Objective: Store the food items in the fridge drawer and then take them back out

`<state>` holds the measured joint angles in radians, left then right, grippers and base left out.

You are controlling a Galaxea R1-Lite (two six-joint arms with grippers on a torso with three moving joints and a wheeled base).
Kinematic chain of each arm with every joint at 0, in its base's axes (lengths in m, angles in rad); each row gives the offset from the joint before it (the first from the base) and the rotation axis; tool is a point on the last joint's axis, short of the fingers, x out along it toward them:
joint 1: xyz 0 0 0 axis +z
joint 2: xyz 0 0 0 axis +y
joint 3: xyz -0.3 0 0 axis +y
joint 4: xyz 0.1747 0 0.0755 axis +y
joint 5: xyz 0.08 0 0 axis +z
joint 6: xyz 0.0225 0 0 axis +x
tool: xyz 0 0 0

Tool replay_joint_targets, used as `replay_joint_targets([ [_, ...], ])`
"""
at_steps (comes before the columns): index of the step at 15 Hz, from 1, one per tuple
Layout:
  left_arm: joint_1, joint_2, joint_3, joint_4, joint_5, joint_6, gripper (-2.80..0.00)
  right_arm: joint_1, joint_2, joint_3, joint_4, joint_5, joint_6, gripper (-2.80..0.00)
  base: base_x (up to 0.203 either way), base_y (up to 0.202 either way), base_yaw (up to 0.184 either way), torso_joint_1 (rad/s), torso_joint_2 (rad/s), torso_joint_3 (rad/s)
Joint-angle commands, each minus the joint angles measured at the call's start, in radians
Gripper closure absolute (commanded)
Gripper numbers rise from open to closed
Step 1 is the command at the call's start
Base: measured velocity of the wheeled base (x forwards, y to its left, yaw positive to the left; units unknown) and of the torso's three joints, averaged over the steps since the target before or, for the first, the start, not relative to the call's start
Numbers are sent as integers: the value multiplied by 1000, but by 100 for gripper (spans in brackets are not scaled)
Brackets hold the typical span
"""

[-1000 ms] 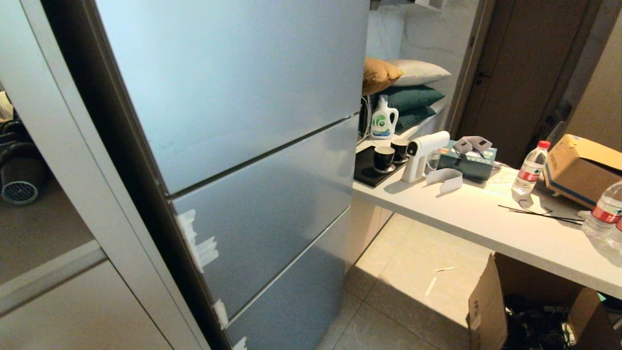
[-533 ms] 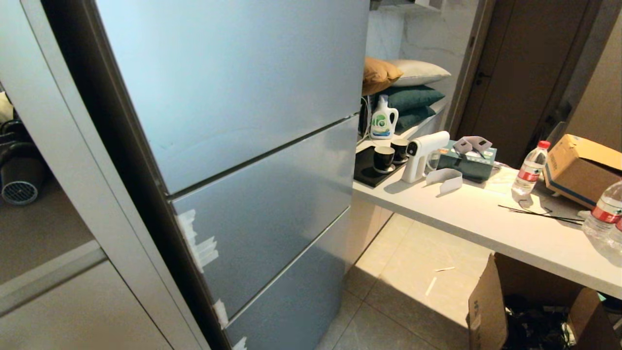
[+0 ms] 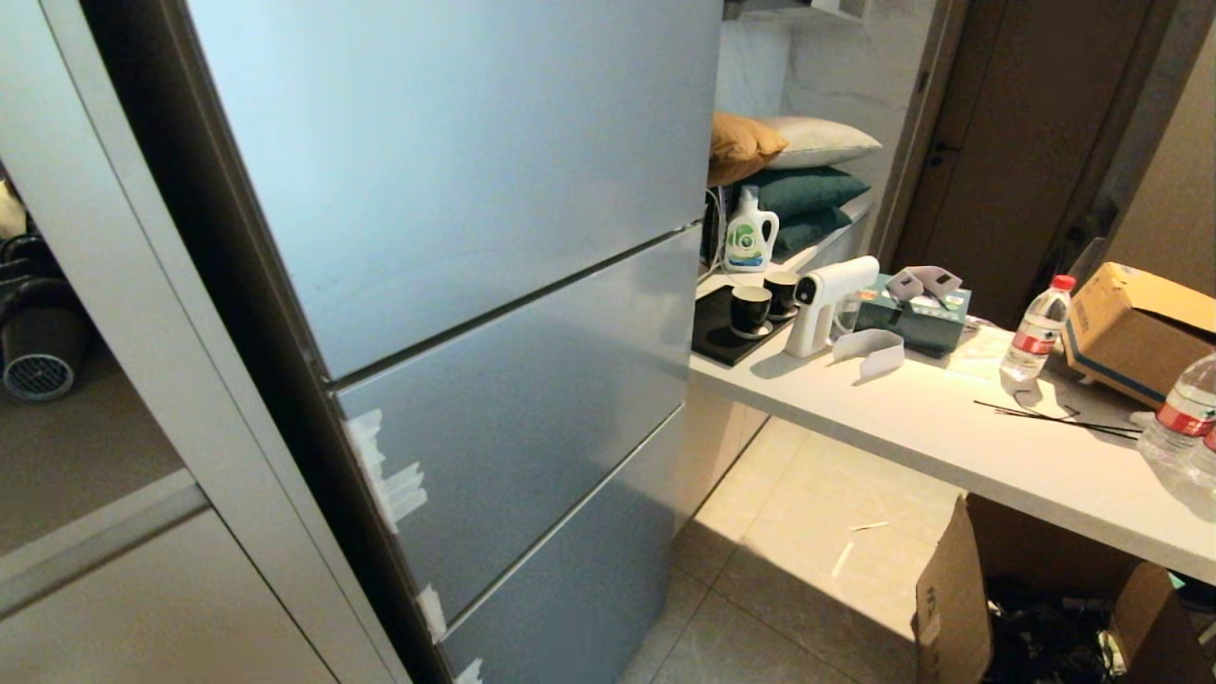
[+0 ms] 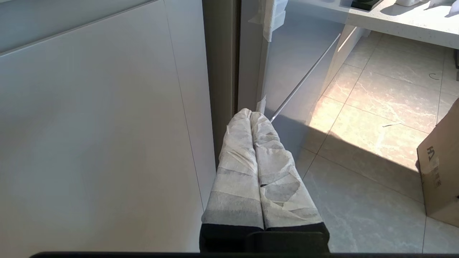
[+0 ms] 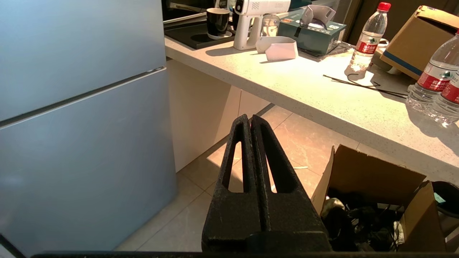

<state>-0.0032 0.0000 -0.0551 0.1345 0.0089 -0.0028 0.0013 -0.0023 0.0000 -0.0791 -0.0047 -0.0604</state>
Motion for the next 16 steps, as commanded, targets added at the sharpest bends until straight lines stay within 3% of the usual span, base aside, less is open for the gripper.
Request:
replay_joint_targets([
  [1, 0, 0, 0, 1, 0, 0, 0, 0, 2, 31, -1, 0, 1, 0, 0, 0, 0, 0, 0, 0],
  [14, 0, 0, 0, 2, 0, 1, 0, 0, 1, 31, -2, 0, 5, 0, 0, 0, 0, 0, 0, 0],
  [16, -1, 0, -54, -29, -6, -1, 0, 0, 1, 31, -2, 0, 5, 0, 0, 0, 0, 0, 0, 0],
])
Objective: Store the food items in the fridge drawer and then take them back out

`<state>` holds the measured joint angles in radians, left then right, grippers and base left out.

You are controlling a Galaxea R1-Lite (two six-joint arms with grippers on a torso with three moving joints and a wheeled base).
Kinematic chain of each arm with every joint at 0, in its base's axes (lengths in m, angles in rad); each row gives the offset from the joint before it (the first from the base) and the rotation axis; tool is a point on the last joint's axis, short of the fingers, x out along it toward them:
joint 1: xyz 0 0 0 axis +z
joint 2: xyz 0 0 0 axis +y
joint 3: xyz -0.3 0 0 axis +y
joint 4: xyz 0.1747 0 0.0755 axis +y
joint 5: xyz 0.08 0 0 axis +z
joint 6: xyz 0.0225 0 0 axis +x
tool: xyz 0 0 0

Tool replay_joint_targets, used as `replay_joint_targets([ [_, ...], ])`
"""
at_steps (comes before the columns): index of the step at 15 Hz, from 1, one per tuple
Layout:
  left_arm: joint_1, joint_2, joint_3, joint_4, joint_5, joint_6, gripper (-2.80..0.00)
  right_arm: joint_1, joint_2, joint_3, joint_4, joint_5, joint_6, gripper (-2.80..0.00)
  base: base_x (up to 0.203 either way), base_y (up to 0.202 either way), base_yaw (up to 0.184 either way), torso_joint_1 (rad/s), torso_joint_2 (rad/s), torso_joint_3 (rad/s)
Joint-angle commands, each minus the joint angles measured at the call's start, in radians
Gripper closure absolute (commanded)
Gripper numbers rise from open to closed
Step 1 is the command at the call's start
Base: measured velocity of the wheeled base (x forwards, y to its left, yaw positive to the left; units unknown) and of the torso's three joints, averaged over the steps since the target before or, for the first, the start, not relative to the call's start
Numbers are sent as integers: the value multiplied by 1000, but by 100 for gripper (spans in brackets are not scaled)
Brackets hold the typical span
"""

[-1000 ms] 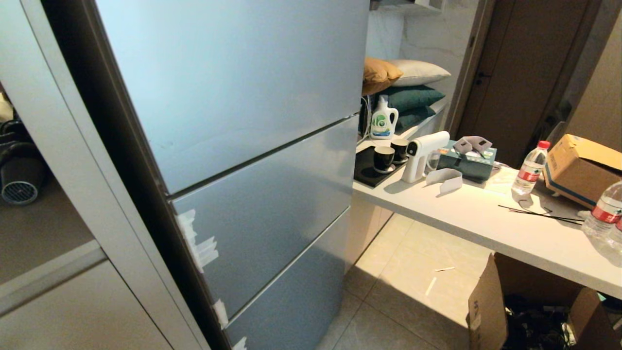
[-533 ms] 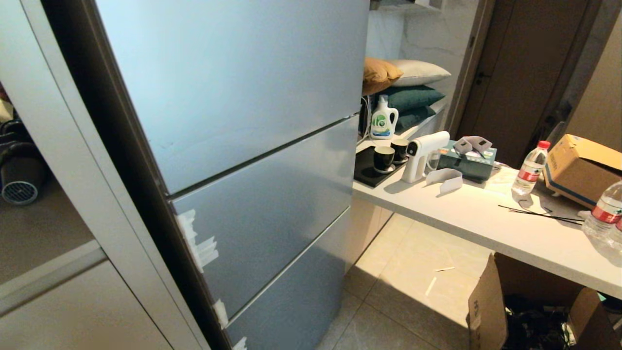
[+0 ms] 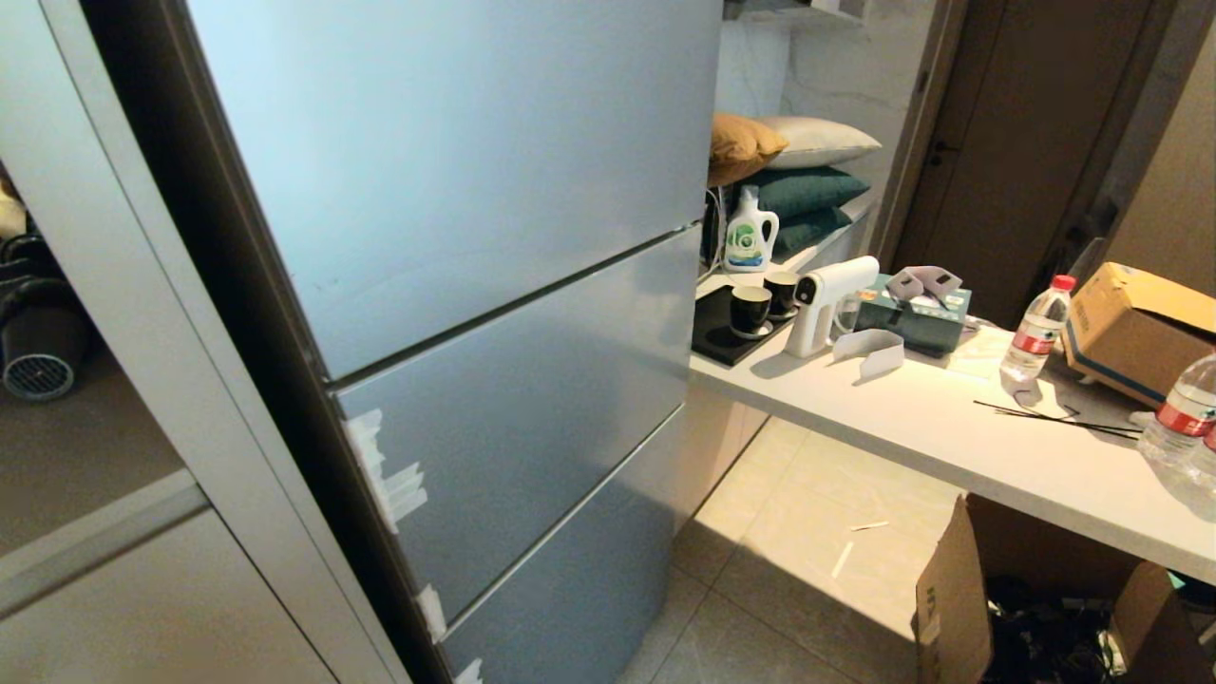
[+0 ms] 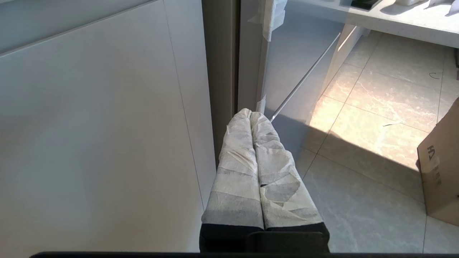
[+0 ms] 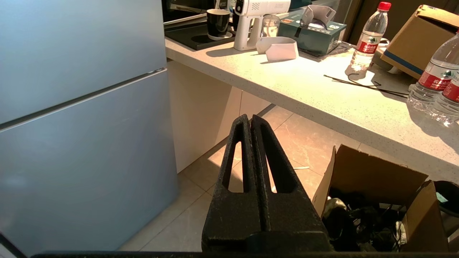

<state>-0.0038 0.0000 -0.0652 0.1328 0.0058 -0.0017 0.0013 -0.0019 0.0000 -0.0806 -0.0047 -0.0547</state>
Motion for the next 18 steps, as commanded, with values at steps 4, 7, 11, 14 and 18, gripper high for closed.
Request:
replay_joint_targets([
  [4, -4, 222, -209, -46, -98, -5, 0, 0, 0, 31, -2, -1, 13, 0, 0, 0, 0, 0, 0, 0],
  [7, -11, 575, -254, -115, -205, -16, 0, 0, 2, 31, -2, -1, 16, 0, 0, 0, 0, 0, 0, 0],
  [11, -23, 1023, -301, -361, -275, -19, 0, 0, 1, 31, -2, -2, 16, 0, 0, 0, 0, 0, 0, 0],
  [14, -28, 1298, -370, -570, -238, -17, 0, 0, 0, 31, -2, -3, 16, 0, 0, 0, 0, 0, 0, 0],
  [18, -24, 1410, -455, -743, -69, 6, 0, 0, 1, 31, -2, -1, 16, 0, 0, 0, 0, 0, 0, 0],
])
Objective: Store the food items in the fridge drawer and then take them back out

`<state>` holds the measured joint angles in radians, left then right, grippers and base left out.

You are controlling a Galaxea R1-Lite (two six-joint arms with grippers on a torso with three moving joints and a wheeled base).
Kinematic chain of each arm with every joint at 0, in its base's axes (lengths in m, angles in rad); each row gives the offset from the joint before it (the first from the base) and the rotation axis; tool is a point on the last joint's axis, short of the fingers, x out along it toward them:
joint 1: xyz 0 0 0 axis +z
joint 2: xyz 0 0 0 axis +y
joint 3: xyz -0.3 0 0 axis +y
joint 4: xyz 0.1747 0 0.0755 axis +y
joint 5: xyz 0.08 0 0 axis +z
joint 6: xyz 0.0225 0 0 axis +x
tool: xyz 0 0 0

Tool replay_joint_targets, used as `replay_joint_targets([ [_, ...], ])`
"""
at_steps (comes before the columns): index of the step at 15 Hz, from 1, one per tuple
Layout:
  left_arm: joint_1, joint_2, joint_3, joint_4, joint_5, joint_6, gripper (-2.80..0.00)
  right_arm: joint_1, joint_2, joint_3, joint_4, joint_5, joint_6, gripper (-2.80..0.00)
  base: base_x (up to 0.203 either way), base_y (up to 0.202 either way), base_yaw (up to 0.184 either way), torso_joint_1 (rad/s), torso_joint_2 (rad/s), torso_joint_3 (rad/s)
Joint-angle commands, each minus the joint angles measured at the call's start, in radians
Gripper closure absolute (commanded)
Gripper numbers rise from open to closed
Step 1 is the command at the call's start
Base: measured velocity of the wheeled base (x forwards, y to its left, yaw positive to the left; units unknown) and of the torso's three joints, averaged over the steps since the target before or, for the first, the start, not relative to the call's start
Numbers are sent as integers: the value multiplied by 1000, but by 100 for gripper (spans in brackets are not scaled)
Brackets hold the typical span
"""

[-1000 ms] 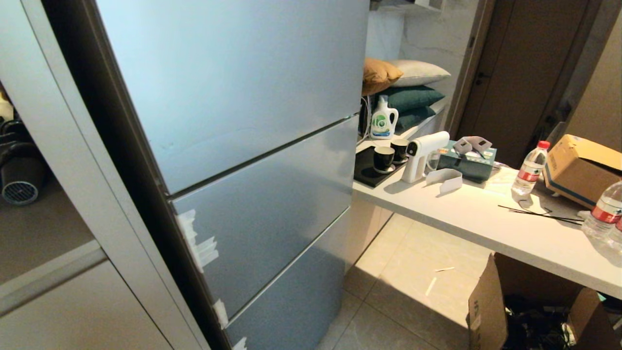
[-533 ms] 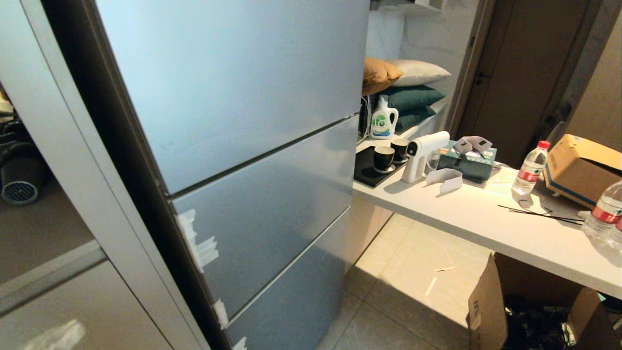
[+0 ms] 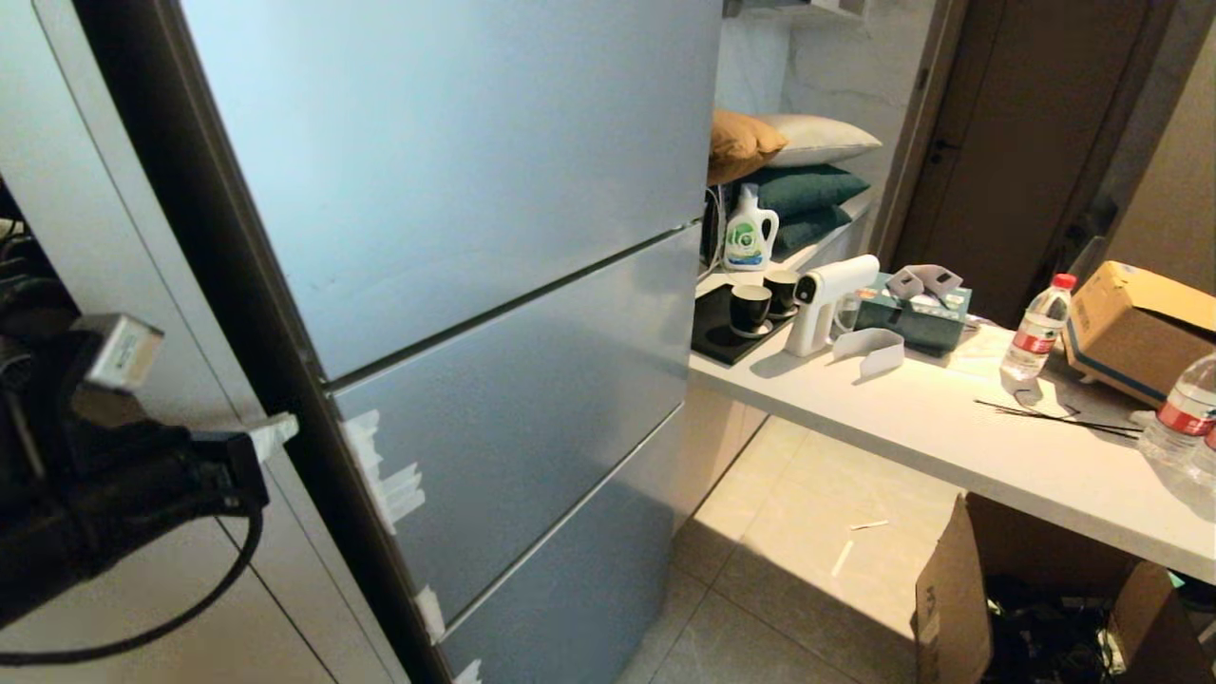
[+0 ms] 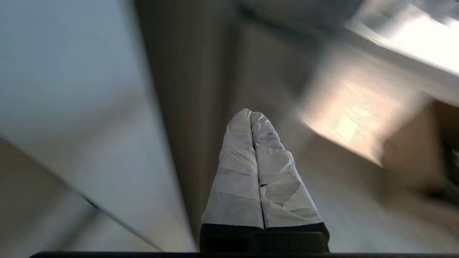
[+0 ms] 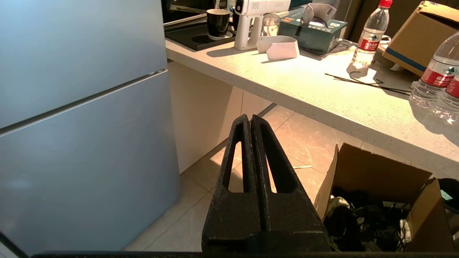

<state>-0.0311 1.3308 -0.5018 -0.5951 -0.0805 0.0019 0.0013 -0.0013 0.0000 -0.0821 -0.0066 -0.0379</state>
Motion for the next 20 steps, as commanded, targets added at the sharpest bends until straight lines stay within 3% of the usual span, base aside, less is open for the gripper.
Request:
replay_joint_targets([
  [1, 5, 80, -17, -17, 27, 4, 0, 0, 1, 31, -1, 0, 0, 0, 0, 0, 0, 0, 0, 0],
  [5, 3, 108, -58, -17, 76, 9, 0, 0, 0, 31, -1, 0, 0, 0, 0, 0, 0, 0, 0, 0],
  [20, -118, 140, -20, -19, 74, -21, 0, 0, 1, 31, -1, -1, 0, 0, 0, 0, 0, 0, 0, 0],
])
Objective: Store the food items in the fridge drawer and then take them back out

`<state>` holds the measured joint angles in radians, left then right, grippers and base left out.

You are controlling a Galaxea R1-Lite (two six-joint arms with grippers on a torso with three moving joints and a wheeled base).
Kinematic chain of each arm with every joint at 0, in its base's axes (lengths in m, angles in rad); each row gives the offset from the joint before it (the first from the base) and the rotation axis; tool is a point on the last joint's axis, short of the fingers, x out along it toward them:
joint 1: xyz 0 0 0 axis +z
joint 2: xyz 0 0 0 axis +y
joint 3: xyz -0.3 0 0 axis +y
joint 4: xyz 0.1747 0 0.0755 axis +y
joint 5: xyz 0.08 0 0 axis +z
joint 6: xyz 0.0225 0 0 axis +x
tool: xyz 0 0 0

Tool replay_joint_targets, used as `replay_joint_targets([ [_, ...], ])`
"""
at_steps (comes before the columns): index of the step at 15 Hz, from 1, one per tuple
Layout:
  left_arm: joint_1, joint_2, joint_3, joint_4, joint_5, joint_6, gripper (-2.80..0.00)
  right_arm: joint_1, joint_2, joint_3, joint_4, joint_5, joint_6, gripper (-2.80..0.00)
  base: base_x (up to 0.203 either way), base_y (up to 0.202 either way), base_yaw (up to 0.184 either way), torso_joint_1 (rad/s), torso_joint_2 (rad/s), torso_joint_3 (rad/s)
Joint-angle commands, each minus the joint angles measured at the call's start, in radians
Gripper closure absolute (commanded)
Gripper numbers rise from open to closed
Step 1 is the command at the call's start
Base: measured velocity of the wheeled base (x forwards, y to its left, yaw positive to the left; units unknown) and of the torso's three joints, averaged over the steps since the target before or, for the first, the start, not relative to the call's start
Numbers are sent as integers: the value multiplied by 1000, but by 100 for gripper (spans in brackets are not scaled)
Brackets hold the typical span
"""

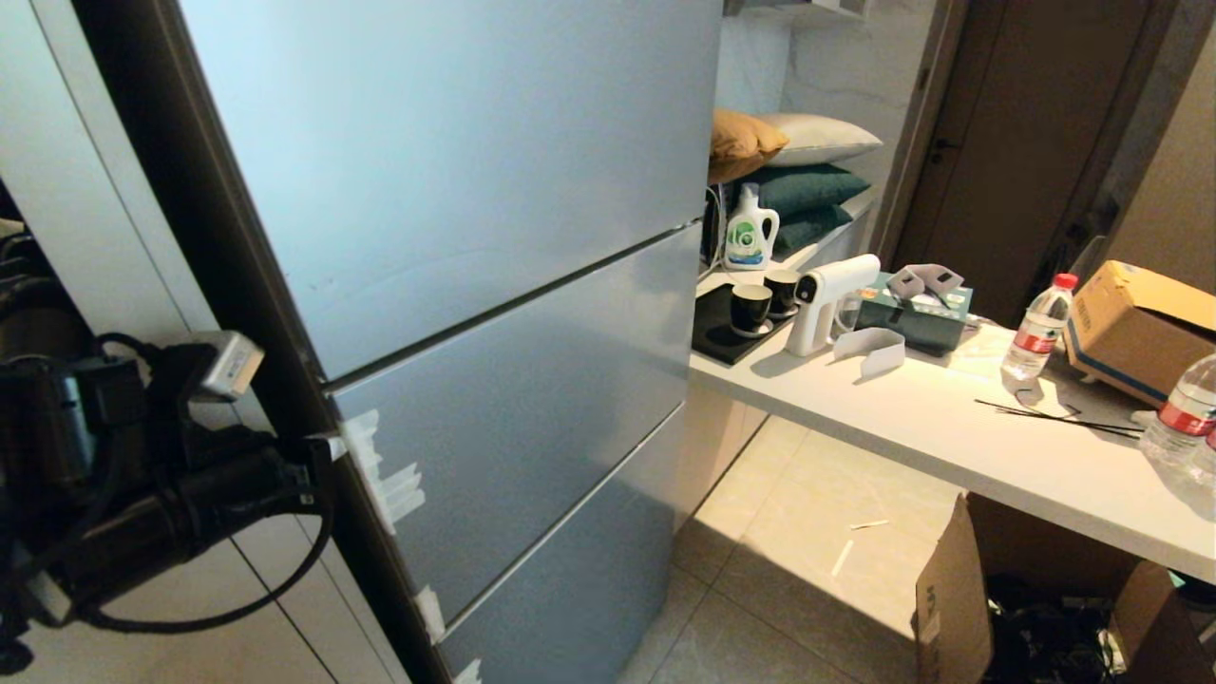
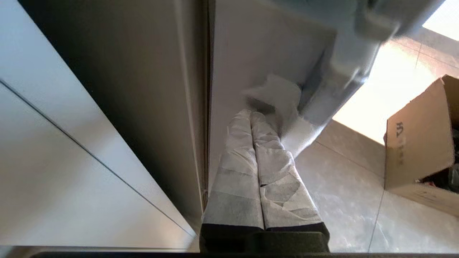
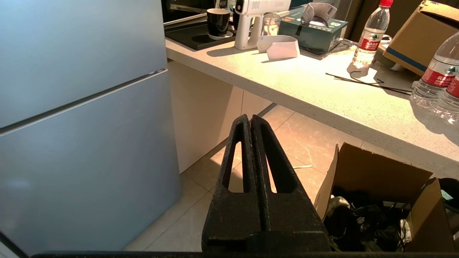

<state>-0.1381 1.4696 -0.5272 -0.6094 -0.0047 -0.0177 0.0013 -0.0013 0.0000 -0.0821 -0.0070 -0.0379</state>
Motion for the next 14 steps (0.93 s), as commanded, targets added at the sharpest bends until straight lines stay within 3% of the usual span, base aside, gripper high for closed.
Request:
replay_joint_targets([
  [1, -29, 2, 10, -6, -3, -10, 0, 0, 0, 31, -1, 1, 0, 0, 0, 0, 0, 0, 0, 0],
  [5, -114, -8, 34, -6, -4, -65, 0, 0, 0, 31, -1, 1, 0, 0, 0, 0, 0, 0, 0, 0],
  [9, -218, -25, 63, -6, -1, -80, 0, 0, 1, 31, -1, -1, 0, 0, 0, 0, 0, 0, 0, 0],
  [14, -427, -93, 80, -6, -1, -167, 0, 0, 1, 31, -1, 1, 0, 0, 0, 0, 0, 0, 0, 0],
])
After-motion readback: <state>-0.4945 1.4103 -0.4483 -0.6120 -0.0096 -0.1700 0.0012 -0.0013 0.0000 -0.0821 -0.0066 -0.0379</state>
